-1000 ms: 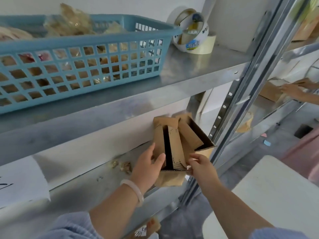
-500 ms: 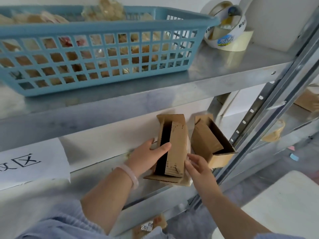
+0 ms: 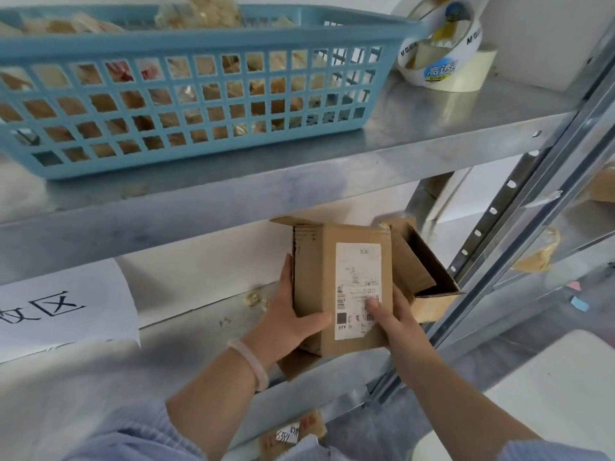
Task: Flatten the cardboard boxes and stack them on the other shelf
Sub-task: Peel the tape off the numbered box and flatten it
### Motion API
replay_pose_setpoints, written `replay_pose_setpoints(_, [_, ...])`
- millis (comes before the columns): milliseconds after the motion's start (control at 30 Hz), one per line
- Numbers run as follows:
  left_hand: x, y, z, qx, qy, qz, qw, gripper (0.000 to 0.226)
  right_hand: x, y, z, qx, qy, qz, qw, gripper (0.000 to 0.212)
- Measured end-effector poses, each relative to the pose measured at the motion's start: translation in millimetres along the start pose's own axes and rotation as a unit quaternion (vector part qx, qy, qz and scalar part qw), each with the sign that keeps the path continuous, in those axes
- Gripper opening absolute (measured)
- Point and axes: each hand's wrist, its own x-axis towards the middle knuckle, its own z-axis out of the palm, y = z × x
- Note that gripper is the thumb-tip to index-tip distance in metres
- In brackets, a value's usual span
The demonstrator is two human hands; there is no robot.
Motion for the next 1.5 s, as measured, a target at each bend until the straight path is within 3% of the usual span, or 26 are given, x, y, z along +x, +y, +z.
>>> replay_pose_setpoints(67, [-6, -4, -4, -0.063, -0.03, -0.007, 0.998, 0.105, 3, -5, 2, 0.011, -0.071, 0.014, 0.997, 0.101])
replay_pose_setpoints(200, [-16, -7, -20, -0.086, -0.029, 0.004, 0.996, 0.09, 7, -19, 3, -0.079, -0.084, -0.056, 0.992, 0.098])
replay_pose_setpoints(300, [-29, -13, -36, -0.211, 0.101, 0.038, 0.972, 0.069, 9, -33, 2, -0.239, -0.1, -0.139, 0.956, 0.094])
replay_pose_setpoints(400, [-47, -22, -54, -0.324, 0.256, 0.006, 0.911, 0.041, 10, -47, 9, -0.437, -0.107, -0.208, 0.869, 0.1])
replay_pose_setpoints(467, [-56, -25, -64, -0.267, 0.301, -0.014, 0.915, 0.043, 11, -53, 19, -0.506, -0.125, -0.255, 0.815, 0.1])
replay_pose_setpoints(533, [-60, -29, -73, -0.13, 0.355, -0.023, 0.925, 0.029, 13, -57, 30, -0.535, -0.134, -0.283, 0.785, 0.1])
replay_pose_setpoints(600, [-63, -39, -85, 0.032, 0.397, -0.044, 0.916, 0.043, 15, -57, 42, -0.558, -0.145, -0.299, 0.76, 0.1])
replay_pose_setpoints(700, [-77, -53, -95, 0.238, 0.403, -0.101, 0.878, 0.054, 17, -53, 60, -0.589, -0.167, -0.312, 0.727, 0.099])
replay_pose_setpoints(733, [-82, -58, -97, 0.259, 0.38, -0.092, 0.883, 0.047, 18, -51, 66, -0.595, -0.173, -0.321, 0.716, 0.099])
replay_pose_setpoints(833, [-96, -56, -93, 0.099, 0.332, -0.038, 0.937, 0.022, 20, -44, 84, -0.608, -0.199, -0.321, 0.699, 0.101])
replay_pose_setpoints(933, [-106, -55, -90, 0.01, 0.374, -0.048, 0.926, 0.019, 23, -34, 99, -0.665, -0.212, -0.321, 0.641, 0.102])
replay_pose_setpoints(1067, [-119, -55, -86, -0.048, 0.349, -0.092, 0.931, 0.022, 22, -18, 110, -0.726, -0.216, -0.345, 0.554, 0.1])
replay_pose_setpoints(1167, [-126, -56, -83, -0.062, 0.364, -0.101, 0.924, 0.018, 20, -9, 113, -0.726, -0.228, -0.344, 0.551, 0.099])
replay_pose_setpoints(1300, [-129, -55, -80, -0.062, 0.375, -0.103, 0.919, 0.011, 16, -6, 127, -0.72, -0.218, -0.316, 0.578, 0.106])
replay_pose_setpoints(1500, [-128, -57, -81, 0.043, 0.404, -0.111, 0.907, 0.012, 10, -2, 132, -0.73, -0.213, -0.35, 0.547, 0.074])
